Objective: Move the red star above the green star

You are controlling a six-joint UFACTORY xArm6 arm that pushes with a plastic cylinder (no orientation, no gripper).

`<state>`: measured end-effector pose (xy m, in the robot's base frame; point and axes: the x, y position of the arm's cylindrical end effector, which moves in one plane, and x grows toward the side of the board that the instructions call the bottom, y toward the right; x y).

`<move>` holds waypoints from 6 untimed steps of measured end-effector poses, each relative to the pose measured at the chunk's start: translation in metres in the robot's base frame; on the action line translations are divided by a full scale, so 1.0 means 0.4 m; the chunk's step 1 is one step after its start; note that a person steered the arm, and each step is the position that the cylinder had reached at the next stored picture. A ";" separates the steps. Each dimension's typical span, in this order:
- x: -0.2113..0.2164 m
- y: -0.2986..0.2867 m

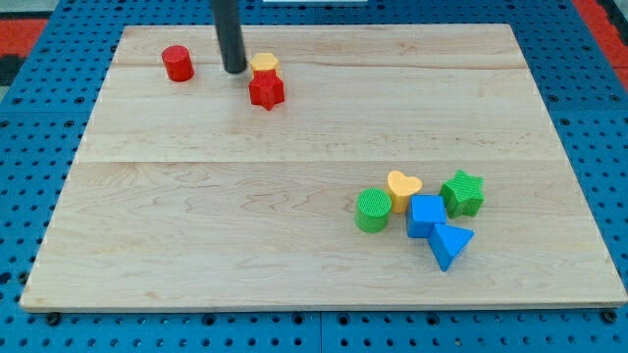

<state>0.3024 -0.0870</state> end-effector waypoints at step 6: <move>0.271 0.413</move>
